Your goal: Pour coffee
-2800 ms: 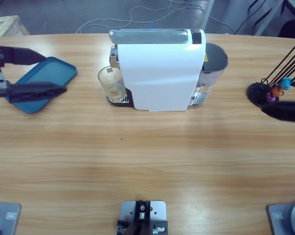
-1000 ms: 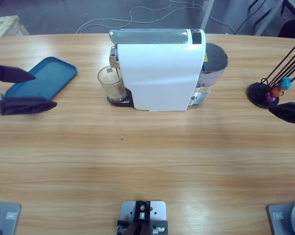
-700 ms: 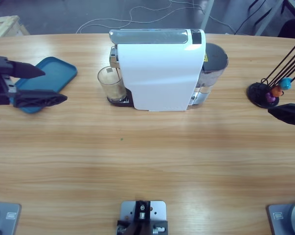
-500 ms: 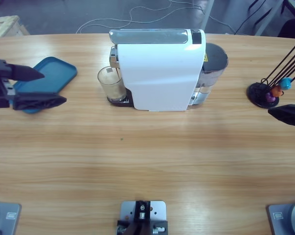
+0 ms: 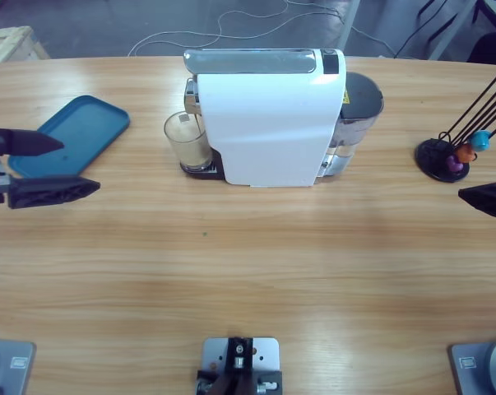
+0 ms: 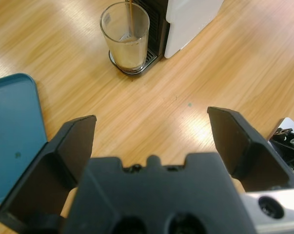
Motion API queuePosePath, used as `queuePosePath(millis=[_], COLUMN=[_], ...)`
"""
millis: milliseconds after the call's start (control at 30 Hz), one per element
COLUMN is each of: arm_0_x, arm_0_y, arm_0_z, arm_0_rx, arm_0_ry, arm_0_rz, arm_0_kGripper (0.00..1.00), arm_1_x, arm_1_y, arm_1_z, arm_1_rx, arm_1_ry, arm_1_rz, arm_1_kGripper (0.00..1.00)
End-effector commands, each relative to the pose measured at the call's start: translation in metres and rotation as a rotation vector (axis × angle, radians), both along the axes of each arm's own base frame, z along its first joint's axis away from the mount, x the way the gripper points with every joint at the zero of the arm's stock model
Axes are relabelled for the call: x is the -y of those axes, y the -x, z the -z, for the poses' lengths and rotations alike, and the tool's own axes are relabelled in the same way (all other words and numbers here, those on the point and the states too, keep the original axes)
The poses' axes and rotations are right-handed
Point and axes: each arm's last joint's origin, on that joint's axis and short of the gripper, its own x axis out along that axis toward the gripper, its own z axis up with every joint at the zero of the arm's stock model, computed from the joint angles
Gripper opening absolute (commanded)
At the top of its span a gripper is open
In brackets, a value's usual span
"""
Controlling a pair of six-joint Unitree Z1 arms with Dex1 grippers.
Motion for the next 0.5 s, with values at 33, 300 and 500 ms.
queuePosePath(millis=[33,300,500], arm_0_x=[-0.007,-0.016,-0.016], arm_0_y=[0.010,0.022,0.021], arm_0_z=[0.008,0.011,0.014], arm_0_rx=[-0.005,0.025,0.014], arm_0_ry=[0.010,0.026,0.017], arm_0_rz=[0.012,0.018,0.019], arm_0_kGripper=[1.000,1.000,1.000], arm_1_x=[0.002,0.000,-0.002], arm_1_y=[0.007,0.005,0.003], arm_1_z=[-0.003,-0.002,-0.002], arm_1_rx=[-0.001,-0.008,-0.015], arm_1_ry=[-0.027,-0.022,-0.024], arm_1_rz=[-0.024,-0.026,-0.034], arm_1_kGripper=[1.000,1.000,1.000])
